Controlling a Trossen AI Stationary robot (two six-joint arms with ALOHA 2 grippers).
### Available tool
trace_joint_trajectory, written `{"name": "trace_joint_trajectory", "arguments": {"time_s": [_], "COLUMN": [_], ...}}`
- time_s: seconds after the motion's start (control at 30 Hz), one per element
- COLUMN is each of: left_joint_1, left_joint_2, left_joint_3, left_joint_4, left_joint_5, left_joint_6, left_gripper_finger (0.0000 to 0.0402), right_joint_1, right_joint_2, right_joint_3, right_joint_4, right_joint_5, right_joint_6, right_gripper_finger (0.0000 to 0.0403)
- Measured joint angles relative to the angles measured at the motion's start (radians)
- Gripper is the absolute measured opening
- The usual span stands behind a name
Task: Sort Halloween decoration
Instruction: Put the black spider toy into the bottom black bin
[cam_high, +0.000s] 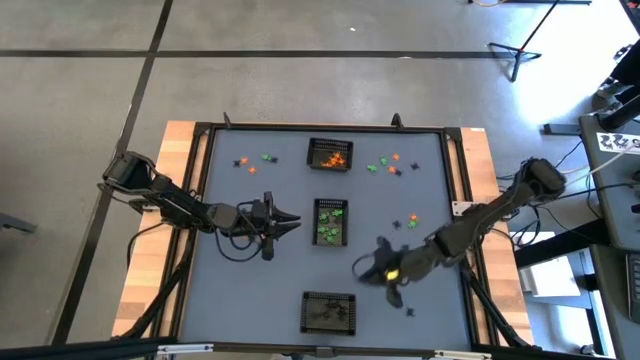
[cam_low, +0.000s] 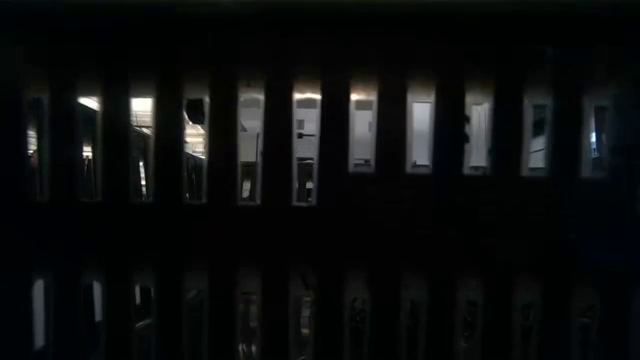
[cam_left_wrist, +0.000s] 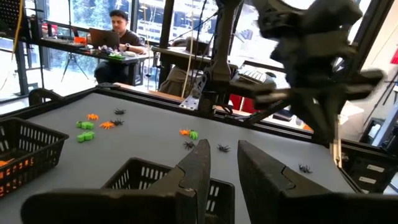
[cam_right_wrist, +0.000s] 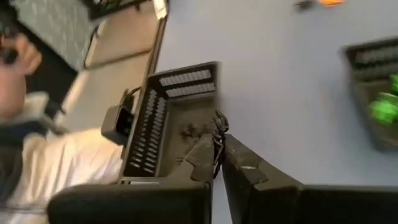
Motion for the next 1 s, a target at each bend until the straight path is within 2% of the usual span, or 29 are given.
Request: {"name": "trace_joint_trajectory", "arguments": {"time_s": [0.27, 0.47, 0.77, 1.0], "left_joint_1": [0.0, 0.0, 0.0, 0.0], "left_joint_2": [0.0, 0.0, 0.0, 0.0], "left_joint_3": [0.0, 0.0, 0.001, 0.001], "left_joint_4": [0.001, 0.002, -0.003, -0.006], "left_joint_5": [-0.001, -0.001, 0.001, 0.001], "left_joint_6": [-0.003, -0.005, -0.005, -0.008], "left_gripper_finger": [0.0075, 0.0075, 0.0075, 0.0075], "right_joint_1": [0.012, 0.01, 0.01, 0.019], "right_joint_2": [0.321, 0.446, 0.448, 0.34], "right_joint_3": [0.301, 0.404, 0.416, 0.416], "right_joint_4": [-0.099, -0.152, -0.206, -0.48], "right_joint_5": [-0.171, -0.228, -0.213, -0.185], "right_joint_6": [-0.181, -0.251, -0.275, -0.17], "right_gripper_finger": [0.002, 0.0043, 0.0146, 0.0159]}}
